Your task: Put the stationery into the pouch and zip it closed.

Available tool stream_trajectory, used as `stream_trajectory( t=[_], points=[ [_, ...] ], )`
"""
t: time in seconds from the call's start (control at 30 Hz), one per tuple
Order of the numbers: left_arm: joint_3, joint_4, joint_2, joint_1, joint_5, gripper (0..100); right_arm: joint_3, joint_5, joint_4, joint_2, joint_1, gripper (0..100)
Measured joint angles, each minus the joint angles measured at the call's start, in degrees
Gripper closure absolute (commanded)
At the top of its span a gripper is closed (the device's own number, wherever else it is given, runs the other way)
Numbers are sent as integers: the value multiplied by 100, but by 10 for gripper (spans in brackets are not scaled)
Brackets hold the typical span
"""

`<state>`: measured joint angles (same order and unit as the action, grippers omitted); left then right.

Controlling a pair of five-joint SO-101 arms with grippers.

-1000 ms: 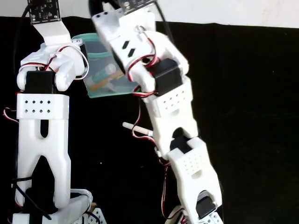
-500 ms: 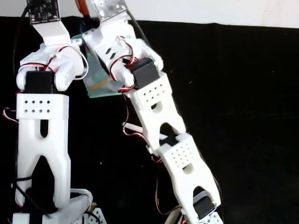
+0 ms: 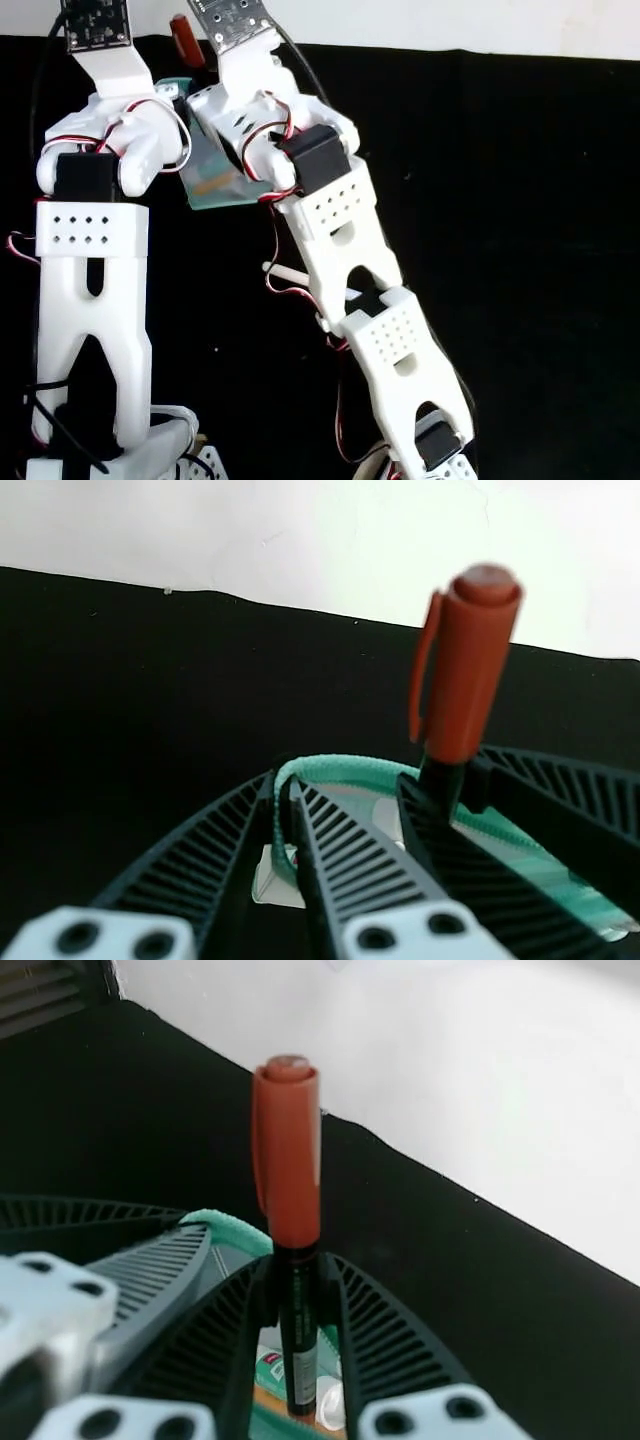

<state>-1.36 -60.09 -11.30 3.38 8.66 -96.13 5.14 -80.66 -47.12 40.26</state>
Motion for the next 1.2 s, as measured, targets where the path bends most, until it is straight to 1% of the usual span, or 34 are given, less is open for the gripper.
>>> stream_trajectory(
  t=[0.07,0.13,0.53,0.93,1.1,1.2],
  points=[
    [0,0,0,0,0,993,9,0,62,-9,0,836],
    [0,0,0,0,0,993,18,0,44,26,0,817],
    [-26,114,0,0,0,993,35,0,-18,791,-9,817],
    [-26,114,0,0,0,993,35,9,-1327,1749,-9,817],
    [-26,114,0,0,0,993,35,9,-1837,1881,-9,817],
    [-26,114,0,0,0,993,35,9,-1969,1881,-26,817]
  ],
)
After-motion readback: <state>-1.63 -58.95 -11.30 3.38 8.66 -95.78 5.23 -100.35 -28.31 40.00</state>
